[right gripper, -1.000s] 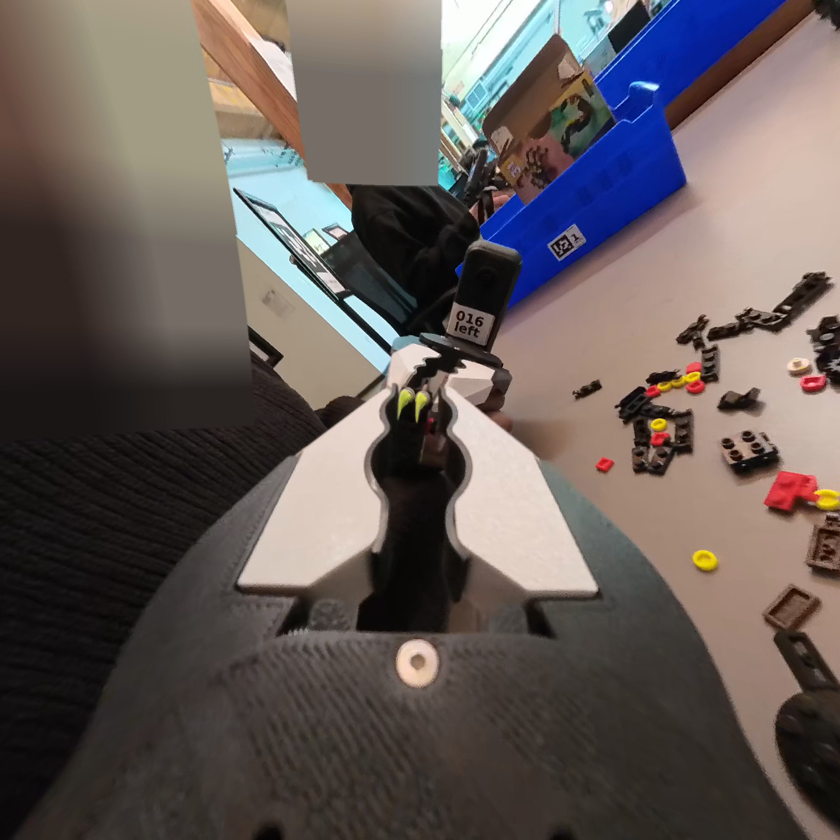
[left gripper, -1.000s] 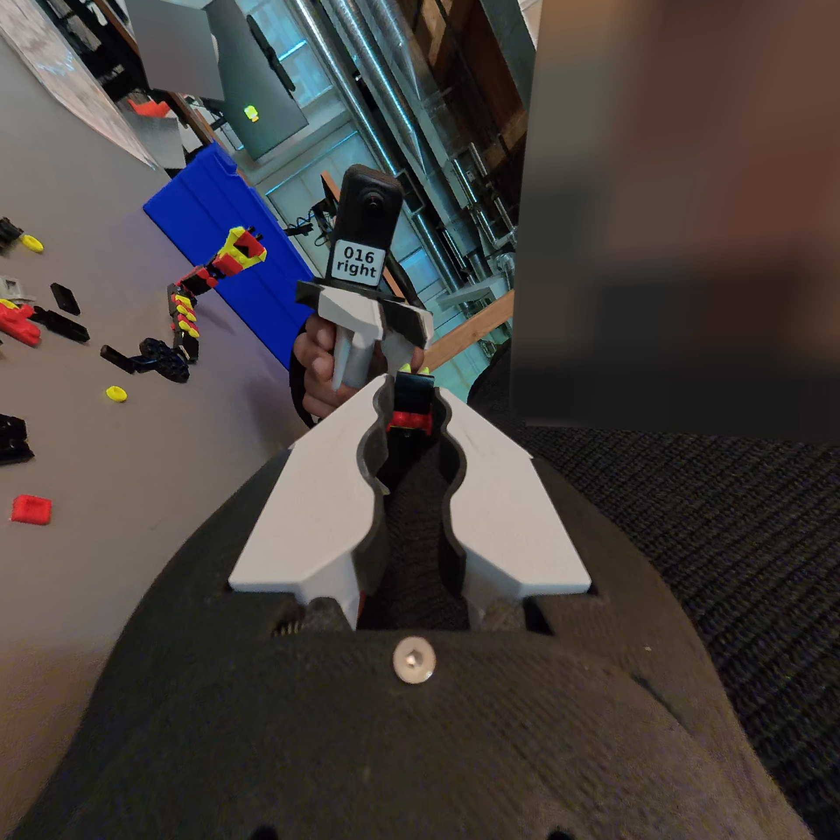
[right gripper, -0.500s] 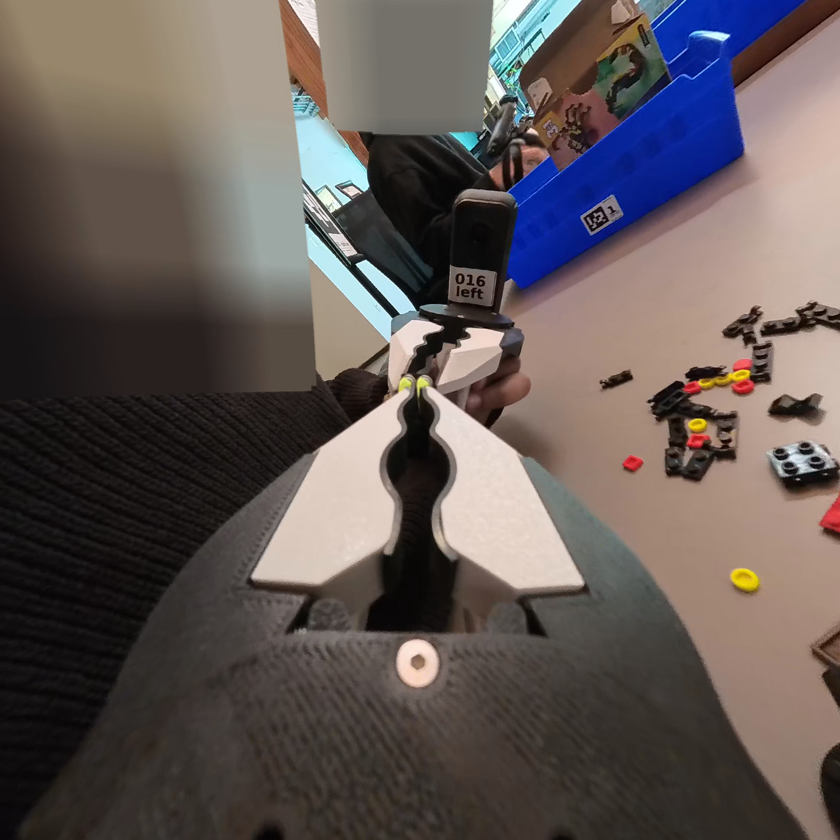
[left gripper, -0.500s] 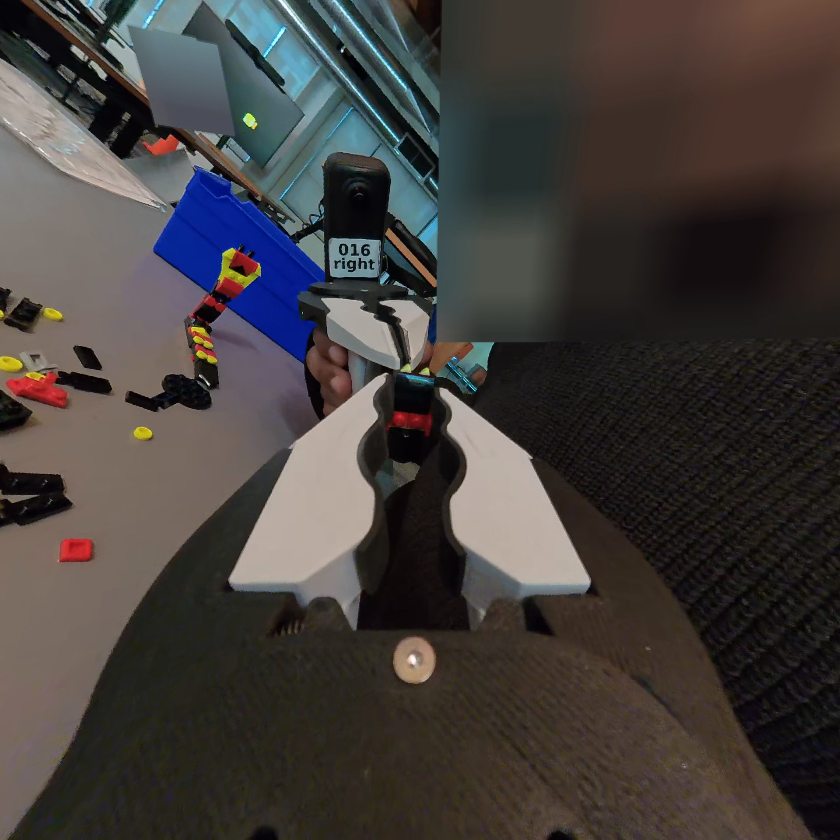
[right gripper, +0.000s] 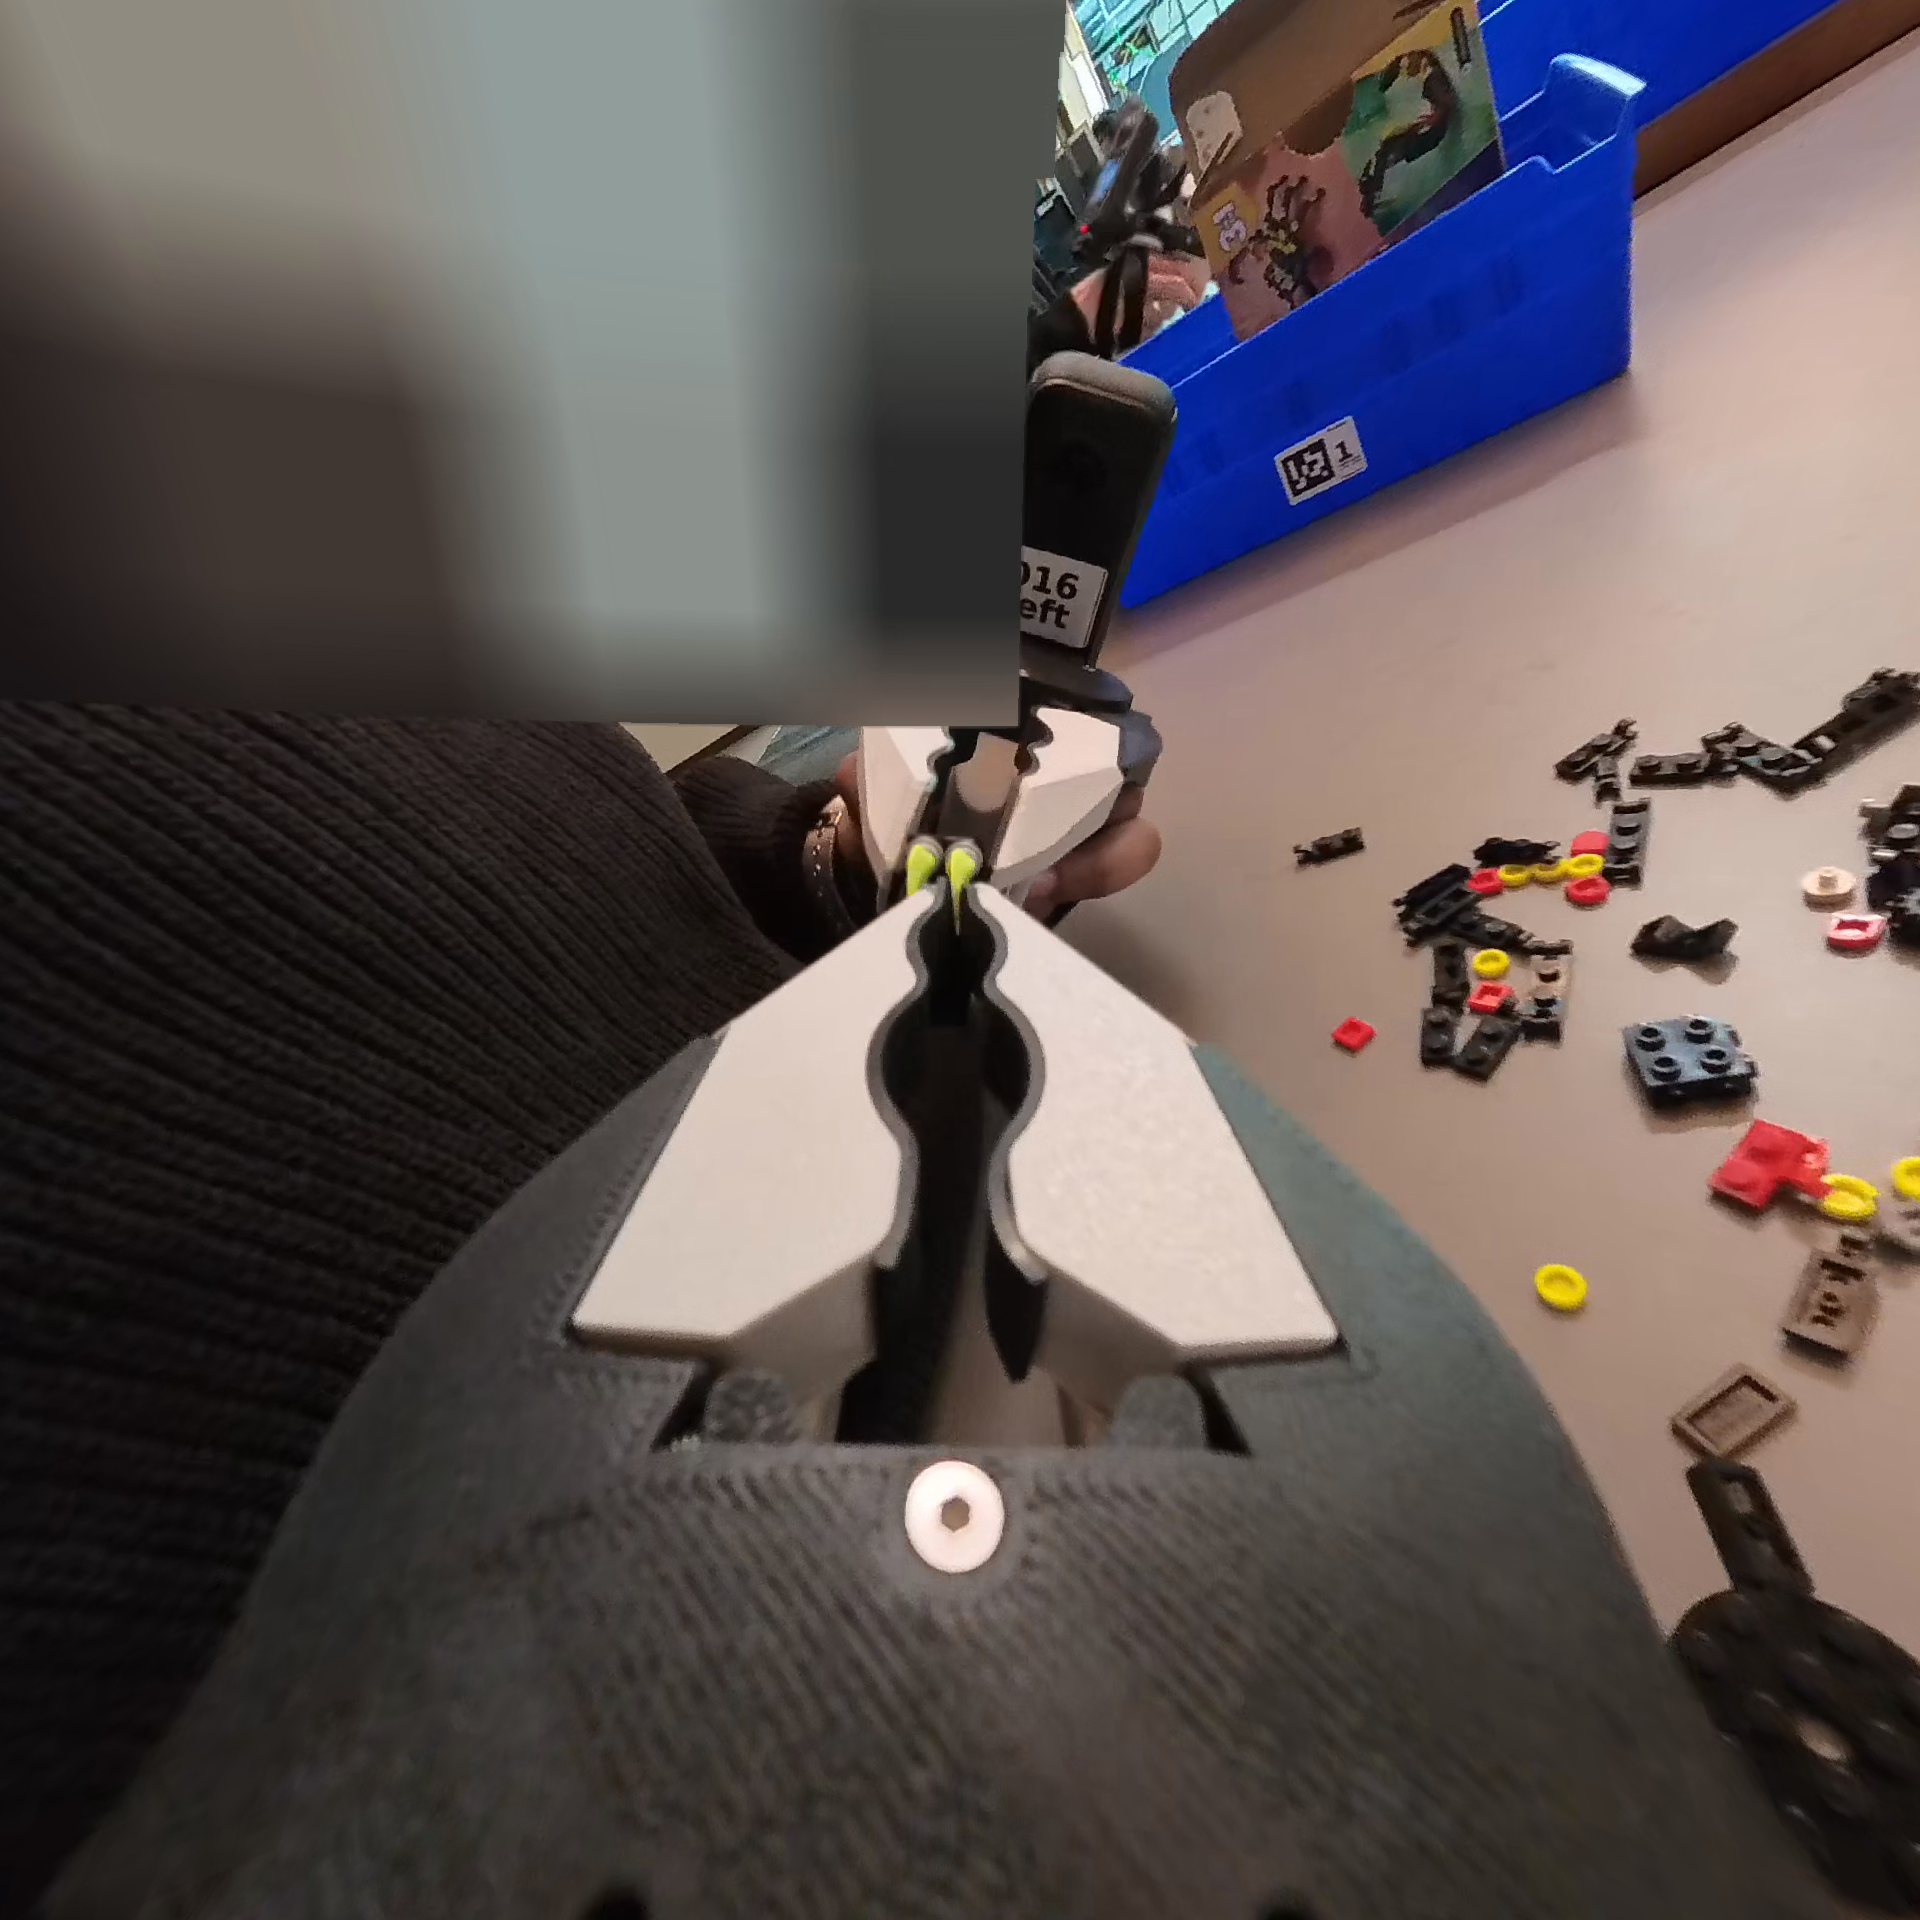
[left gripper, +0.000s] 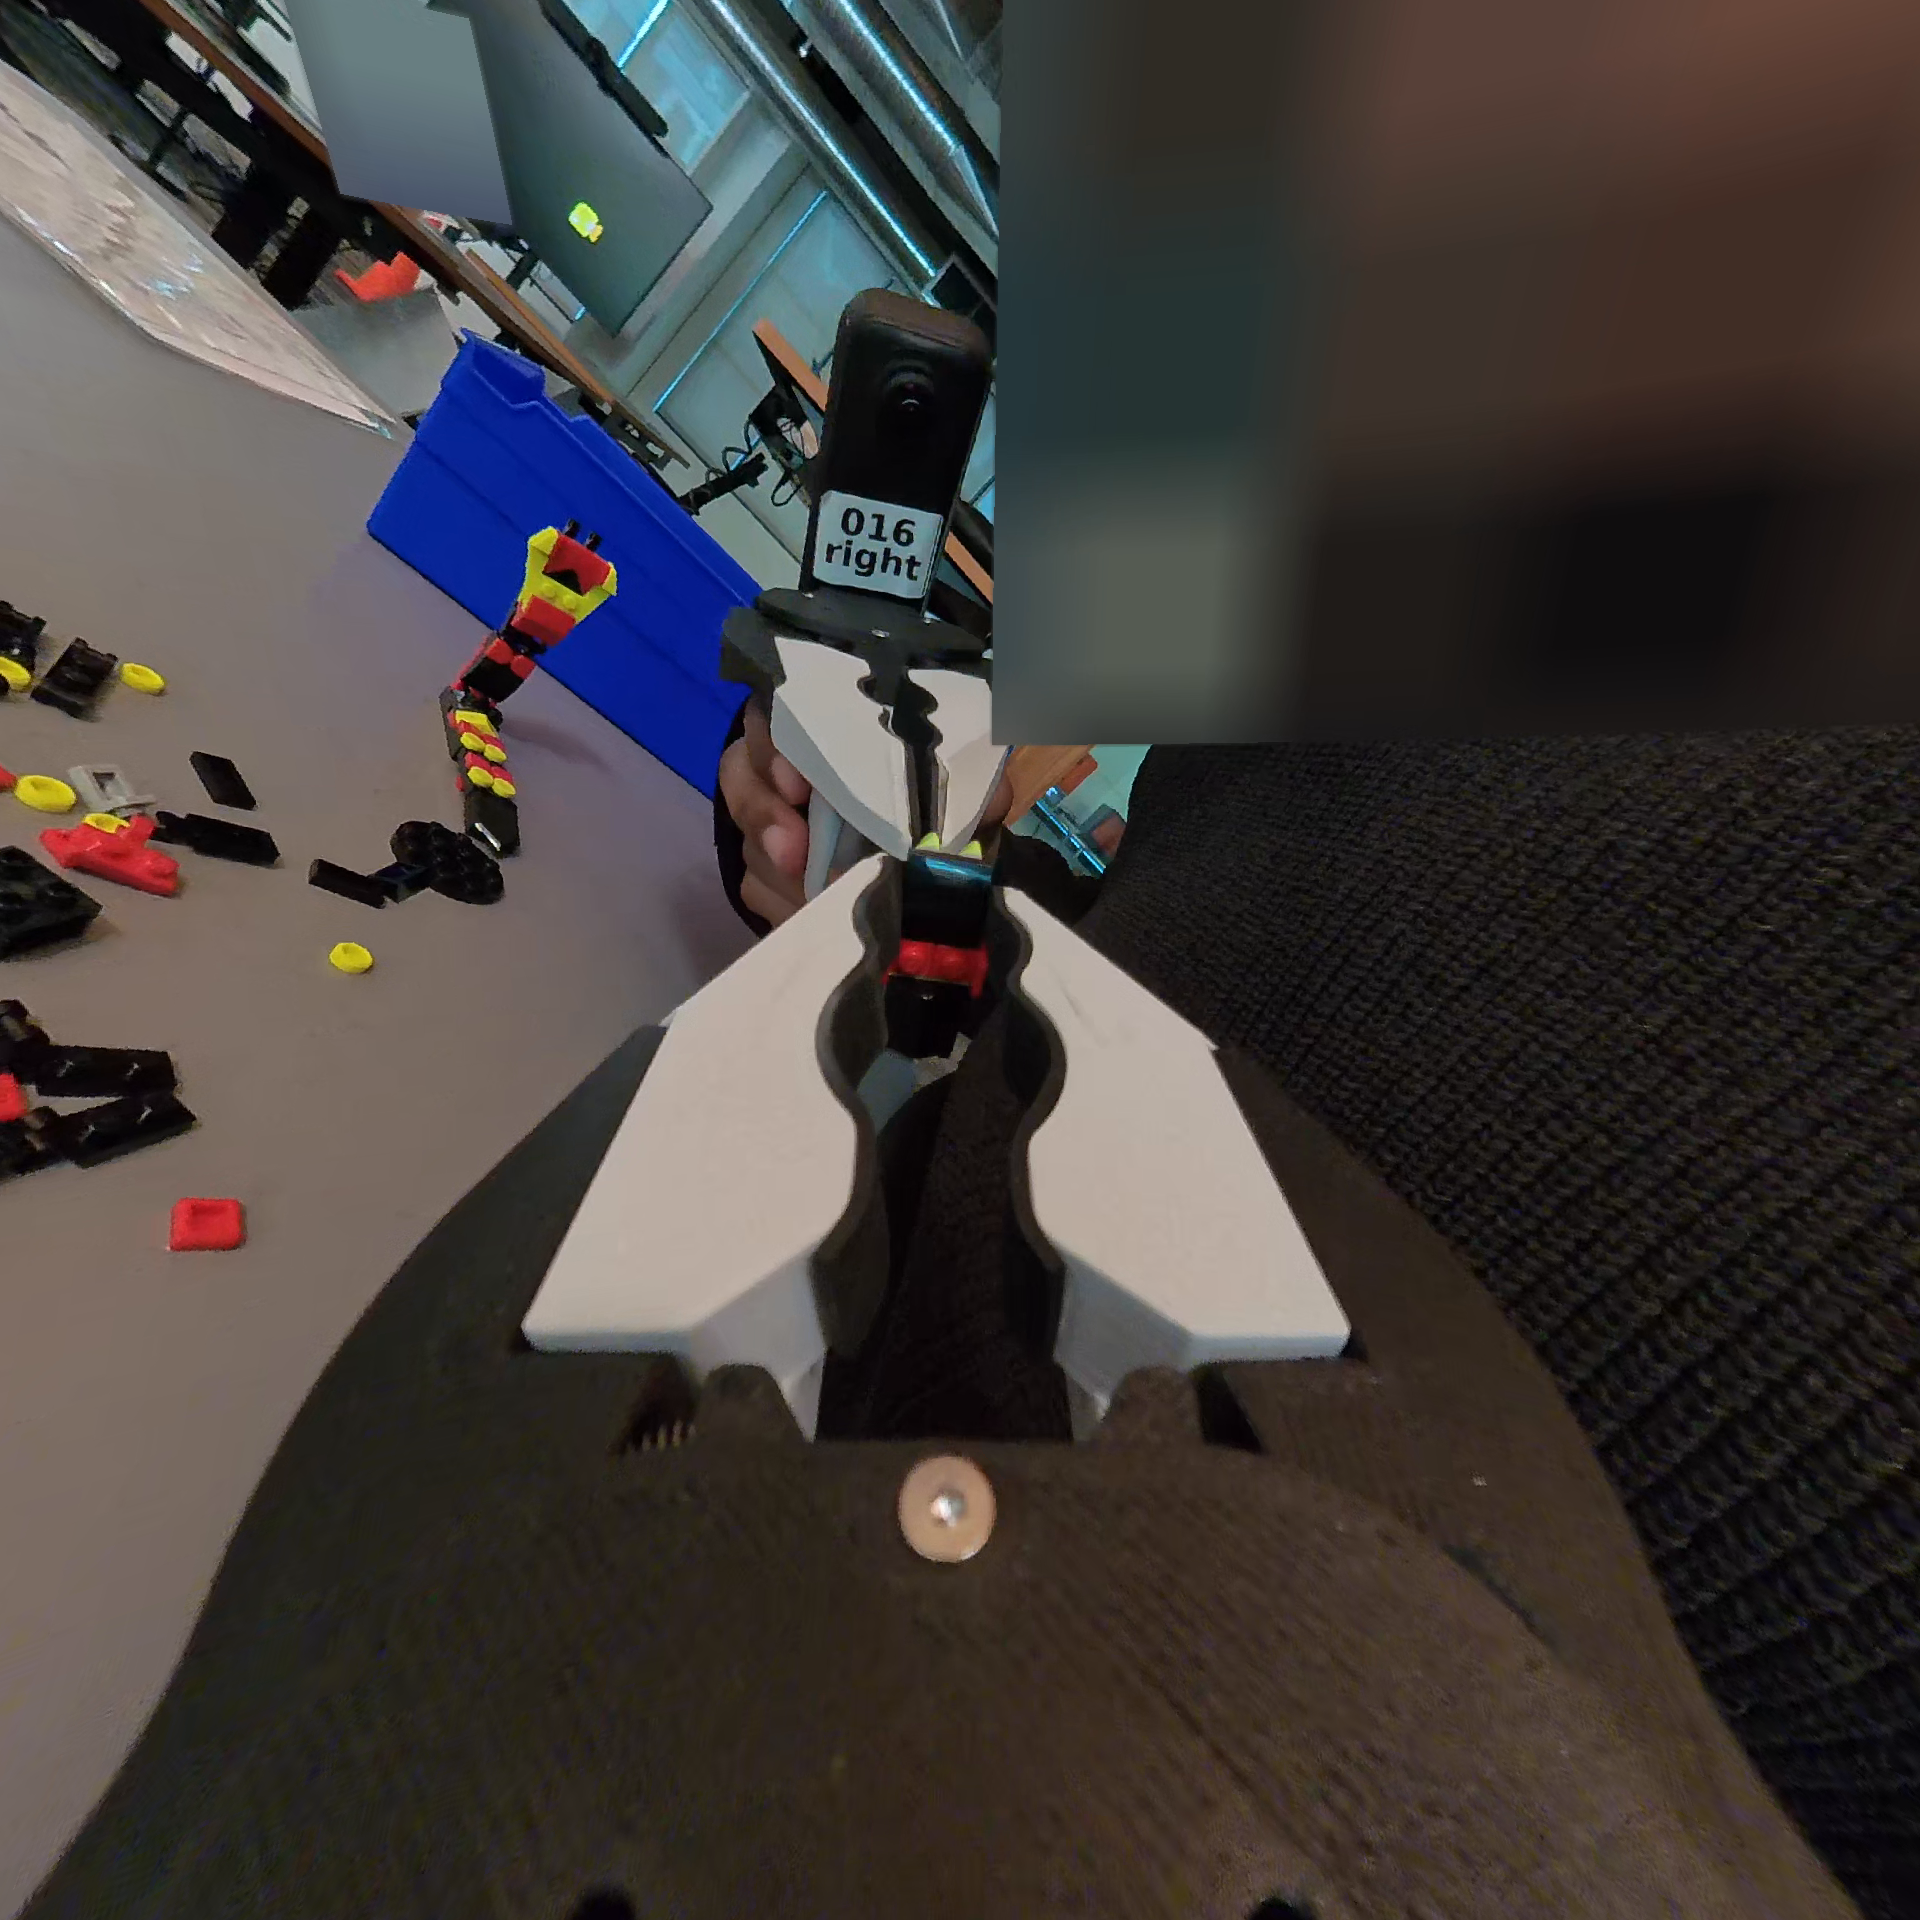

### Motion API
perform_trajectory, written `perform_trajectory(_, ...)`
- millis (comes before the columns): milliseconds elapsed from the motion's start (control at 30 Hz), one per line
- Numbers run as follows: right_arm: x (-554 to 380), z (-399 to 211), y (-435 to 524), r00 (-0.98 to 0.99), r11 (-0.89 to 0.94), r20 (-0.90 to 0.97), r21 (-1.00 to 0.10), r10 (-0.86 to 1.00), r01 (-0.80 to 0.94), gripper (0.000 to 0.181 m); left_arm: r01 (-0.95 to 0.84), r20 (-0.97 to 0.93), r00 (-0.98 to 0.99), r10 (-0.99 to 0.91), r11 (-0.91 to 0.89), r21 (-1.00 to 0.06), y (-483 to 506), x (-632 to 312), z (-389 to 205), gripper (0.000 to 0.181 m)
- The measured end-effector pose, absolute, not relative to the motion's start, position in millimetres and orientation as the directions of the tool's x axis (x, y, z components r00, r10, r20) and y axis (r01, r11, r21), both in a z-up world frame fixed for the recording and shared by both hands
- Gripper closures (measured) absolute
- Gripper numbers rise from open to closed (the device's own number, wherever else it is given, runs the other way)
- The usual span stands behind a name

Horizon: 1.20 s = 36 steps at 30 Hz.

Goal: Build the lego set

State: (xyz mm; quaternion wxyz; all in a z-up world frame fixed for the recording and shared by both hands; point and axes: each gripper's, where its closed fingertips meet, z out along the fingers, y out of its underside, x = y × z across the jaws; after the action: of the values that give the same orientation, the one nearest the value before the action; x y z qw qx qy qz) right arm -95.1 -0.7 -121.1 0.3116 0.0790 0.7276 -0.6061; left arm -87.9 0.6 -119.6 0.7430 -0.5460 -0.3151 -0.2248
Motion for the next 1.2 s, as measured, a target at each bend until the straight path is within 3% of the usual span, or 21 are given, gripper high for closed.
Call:
perform_trajectory(367, -94, -136, 0, -0.756, 0.337, -0.613, -0.778, -0.228, 0.53, 0.181, 0.649, 0.67, 0.732, 0.127, 0.171, -0.742, 3, -87, -135, 0.169)
perform_trajectory(767, -92, -139, 1, -0.716, 0.372, -0.659, -0.739, -0.229, 0.561, 0.181, 0.673, 0.671, 0.727, 0.144, 0.042, -0.738, 21, -76, -152, 0.168)
perform_trajectory(1067, -119, -122, 10, -0.725, 0.223, -0.653, -0.757, -0.22, 0.614, 0.18, 0.695, 0.703, 0.701, 0.12, 0.111, -0.711, 14, -83, -146, 0.168)
perform_trajectory(1200, -111, -132, 6, -0.749, 0.288, -0.63, -0.77, -0.205, 0.569, 0.181, 0.702, 0.714, 0.69, 0.12, 0.128, -0.7, 12, -85, -145, 0.168)
